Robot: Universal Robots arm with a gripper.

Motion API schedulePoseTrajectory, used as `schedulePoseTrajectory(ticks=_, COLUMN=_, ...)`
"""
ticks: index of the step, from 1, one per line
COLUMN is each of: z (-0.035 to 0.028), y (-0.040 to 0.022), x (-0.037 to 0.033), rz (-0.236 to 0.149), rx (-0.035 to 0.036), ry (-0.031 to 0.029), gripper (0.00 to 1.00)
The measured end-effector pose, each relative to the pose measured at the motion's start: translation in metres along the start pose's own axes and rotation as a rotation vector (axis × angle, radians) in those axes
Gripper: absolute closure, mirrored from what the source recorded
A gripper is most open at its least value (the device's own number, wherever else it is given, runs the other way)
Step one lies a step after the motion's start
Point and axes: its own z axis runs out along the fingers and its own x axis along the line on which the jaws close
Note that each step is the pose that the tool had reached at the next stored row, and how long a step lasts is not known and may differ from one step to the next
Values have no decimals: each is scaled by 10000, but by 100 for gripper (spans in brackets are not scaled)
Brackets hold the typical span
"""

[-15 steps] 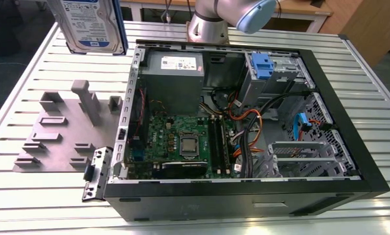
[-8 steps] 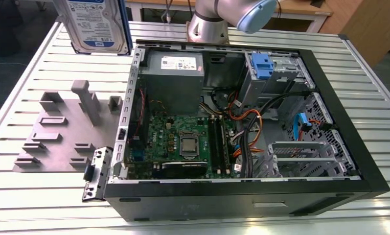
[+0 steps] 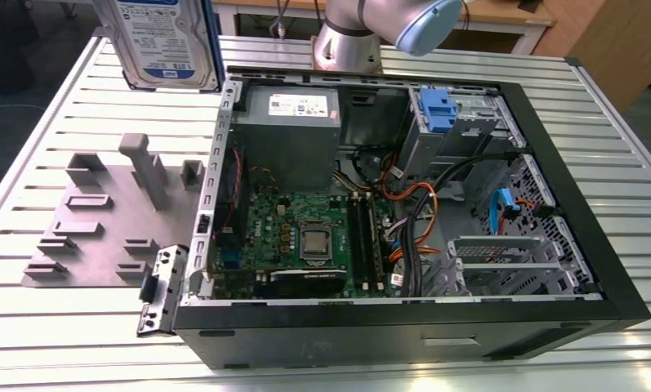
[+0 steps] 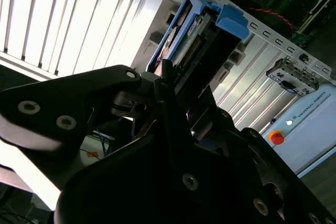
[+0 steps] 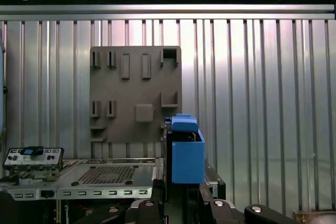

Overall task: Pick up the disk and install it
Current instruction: 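Pick up the disk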

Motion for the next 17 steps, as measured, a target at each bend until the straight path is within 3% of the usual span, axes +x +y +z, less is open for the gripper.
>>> schedulePoseTrajectory(ticks=17, z=-2, y=-72, x=-2, rz=1, rx=0, ry=0, gripper=65)
